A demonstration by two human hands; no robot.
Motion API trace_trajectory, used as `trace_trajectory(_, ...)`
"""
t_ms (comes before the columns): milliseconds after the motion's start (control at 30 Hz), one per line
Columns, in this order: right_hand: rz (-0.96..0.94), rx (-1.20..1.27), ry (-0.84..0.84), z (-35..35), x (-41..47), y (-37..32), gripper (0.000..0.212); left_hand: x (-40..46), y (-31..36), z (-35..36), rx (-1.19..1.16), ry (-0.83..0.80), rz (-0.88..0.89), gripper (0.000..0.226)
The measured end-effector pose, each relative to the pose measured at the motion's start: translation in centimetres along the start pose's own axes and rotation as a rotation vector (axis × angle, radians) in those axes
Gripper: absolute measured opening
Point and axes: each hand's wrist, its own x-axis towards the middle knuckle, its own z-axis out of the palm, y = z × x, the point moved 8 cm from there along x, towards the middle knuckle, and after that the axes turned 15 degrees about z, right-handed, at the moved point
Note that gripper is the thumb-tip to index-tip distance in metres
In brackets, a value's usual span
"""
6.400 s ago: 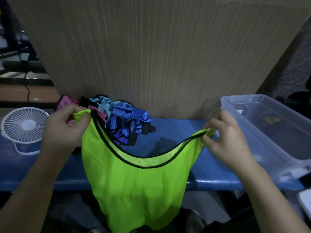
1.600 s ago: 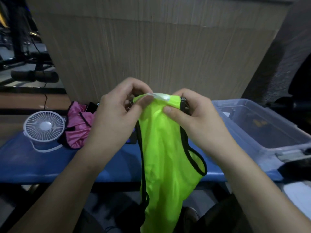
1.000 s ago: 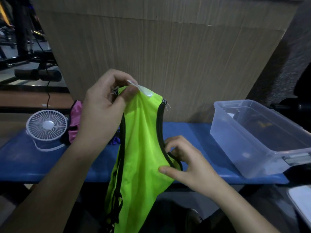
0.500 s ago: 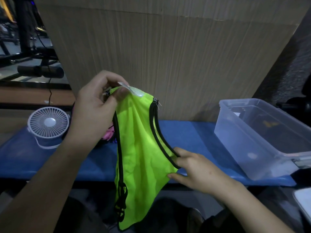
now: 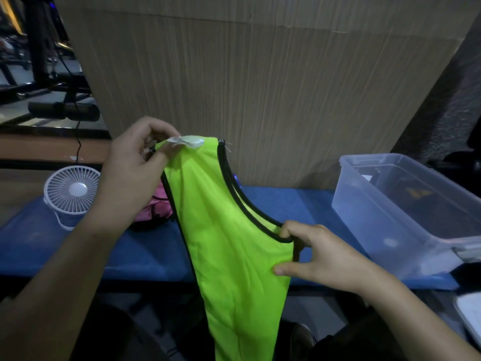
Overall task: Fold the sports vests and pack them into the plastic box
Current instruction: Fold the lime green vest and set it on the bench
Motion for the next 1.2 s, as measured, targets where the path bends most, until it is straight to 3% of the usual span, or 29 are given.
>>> trace_trajectory(167,-0.03,0.009,-0.047,-0.3,-0.3,0.2,0.02,-0.9,-1.2,0.3,-0.004,-0.084,-0.041,0.015)
trace_trajectory(367,0.013,0.108,0.096,-1.6,0.0,1.4,0.03,-1.0,-1.6,0.6,-0.003,-0.169,-0.046,0.024)
trace_trajectory(500,0.055,0.287,0.171,-2.7,0.2,1.8,0.038,-0.2,-0.8,0.1,0.015,-0.139,-0.001,0.023)
trace_trajectory(633,0.029,0.369,0.167,-3.7,-0.5,0.4,0.029,1.1,0.7,-0.7,0.024,-0.087,0.035,0.019)
trace_trajectory(933,-0.029,0.332,0.203,-5.6,-1.6,-2.2,0.026,4.5,4.8,-1.6,-0.03,0.0,0.041,0.018)
trace_trajectory(1067,0.027,0.257,0.197,-5.2,-2.1,-1.8,0.032,4.8,7.7,-1.6,0.024,-0.025,0.151,0.016)
trace_trajectory(1200,0.075,0.57,0.112,-4.6,-2.6,-1.7,0.047,4.8,8.7,-1.9,0.004,-0.04,0.151,0.016)
